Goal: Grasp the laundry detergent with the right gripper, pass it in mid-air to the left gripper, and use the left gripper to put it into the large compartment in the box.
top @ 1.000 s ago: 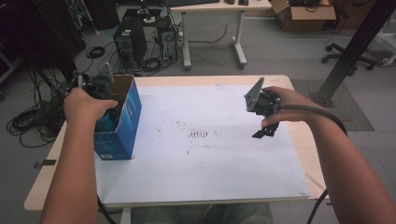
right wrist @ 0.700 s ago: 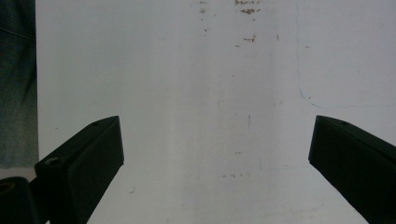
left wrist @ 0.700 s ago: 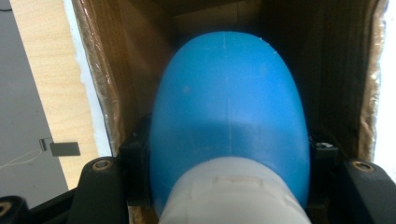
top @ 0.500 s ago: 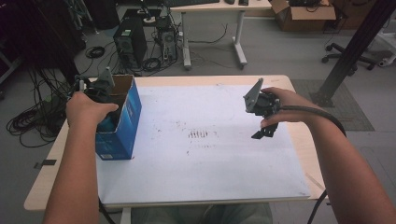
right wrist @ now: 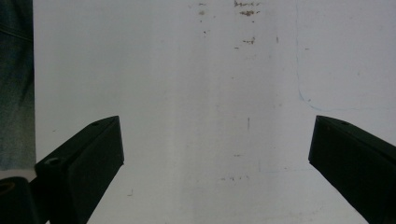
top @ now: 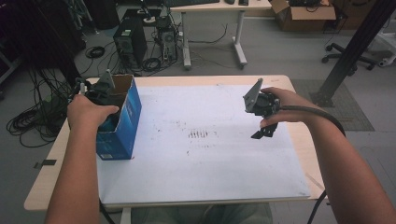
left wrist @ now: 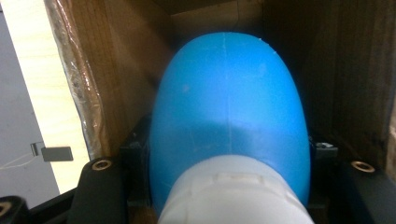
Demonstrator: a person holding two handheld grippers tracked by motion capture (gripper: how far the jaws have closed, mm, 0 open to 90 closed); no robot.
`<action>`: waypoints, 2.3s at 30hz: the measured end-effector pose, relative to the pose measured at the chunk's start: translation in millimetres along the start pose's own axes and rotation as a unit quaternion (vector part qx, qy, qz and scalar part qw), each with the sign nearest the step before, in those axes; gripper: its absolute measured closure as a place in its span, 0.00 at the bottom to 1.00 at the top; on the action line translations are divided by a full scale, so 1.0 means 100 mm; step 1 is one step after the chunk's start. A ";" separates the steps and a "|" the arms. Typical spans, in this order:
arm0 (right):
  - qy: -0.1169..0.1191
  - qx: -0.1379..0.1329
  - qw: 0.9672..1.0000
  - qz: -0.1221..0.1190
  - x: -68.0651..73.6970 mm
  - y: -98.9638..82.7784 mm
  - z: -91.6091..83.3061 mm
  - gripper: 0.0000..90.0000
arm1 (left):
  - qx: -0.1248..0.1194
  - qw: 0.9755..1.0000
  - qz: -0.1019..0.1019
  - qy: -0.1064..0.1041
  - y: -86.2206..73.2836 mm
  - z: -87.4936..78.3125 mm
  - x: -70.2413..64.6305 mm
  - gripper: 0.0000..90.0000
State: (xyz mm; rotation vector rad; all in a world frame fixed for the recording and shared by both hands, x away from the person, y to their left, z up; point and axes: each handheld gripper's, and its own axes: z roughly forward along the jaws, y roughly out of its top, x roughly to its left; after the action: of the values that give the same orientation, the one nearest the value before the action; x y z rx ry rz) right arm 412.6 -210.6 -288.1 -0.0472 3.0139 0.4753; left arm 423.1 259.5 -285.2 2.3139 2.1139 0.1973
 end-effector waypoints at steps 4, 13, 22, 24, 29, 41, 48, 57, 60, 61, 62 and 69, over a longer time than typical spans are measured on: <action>0.000 0.000 1.000 -0.001 0.00 0.00 -0.01 0.04 | -0.003 1.000 0.000 0.000 0.00 0.00 0.00 0.42; 0.000 -0.001 1.000 -0.002 0.01 -0.01 -0.01 0.04 | -0.007 1.000 0.000 0.001 0.00 0.00 0.00 0.42; 0.000 -0.002 1.000 -0.001 0.01 -0.03 -0.02 0.04 | -0.017 1.000 -0.004 0.007 0.00 -0.07 -0.01 0.38; 0.000 -0.002 1.000 0.000 0.01 -0.03 -0.02 0.04 | -0.017 1.000 -0.005 0.007 0.00 -0.07 -0.02 0.36; 0.000 -0.002 1.000 0.000 0.01 -0.04 -0.01 0.04 | -0.016 1.000 -0.006 0.007 0.01 -0.07 -0.02 0.35; -0.002 -0.003 1.000 0.001 0.01 -0.04 -0.01 0.04 | -0.018 1.000 -0.012 0.018 0.00 -0.15 -0.03 0.31; -0.004 -0.004 1.000 -0.002 0.01 -0.02 -0.02 0.04 | -0.020 0.999 -0.011 0.027 -0.02 -0.24 -0.03 0.26; -0.006 -0.006 1.000 -0.005 0.02 0.00 -0.04 0.04 | -0.029 0.999 -0.012 0.030 -0.04 -0.33 -0.03 0.21; -0.007 -0.006 1.000 -0.005 0.03 0.00 -0.05 0.04 | -0.033 0.999 -0.012 0.030 -0.05 -0.37 -0.03 0.21; -0.007 -0.006 1.000 -0.006 0.03 0.00 -0.06 0.04 | -0.033 0.999 -0.011 0.030 -0.05 -0.38 -0.04 0.21; -0.007 -0.006 1.000 -0.006 0.03 0.00 -0.06 0.04 | -0.032 0.999 -0.010 0.029 -0.06 -0.39 -0.04 0.20; -0.011 -0.006 1.000 -0.005 0.04 0.01 -0.07 0.04 | -0.038 0.998 0.033 0.027 -0.06 -0.53 -0.09 0.12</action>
State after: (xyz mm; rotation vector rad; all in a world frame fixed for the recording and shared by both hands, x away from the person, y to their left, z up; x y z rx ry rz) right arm 407.9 -212.2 -281.2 -0.0574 2.9870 0.4902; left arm 411.0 246.7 -234.4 2.3622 2.0179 0.3371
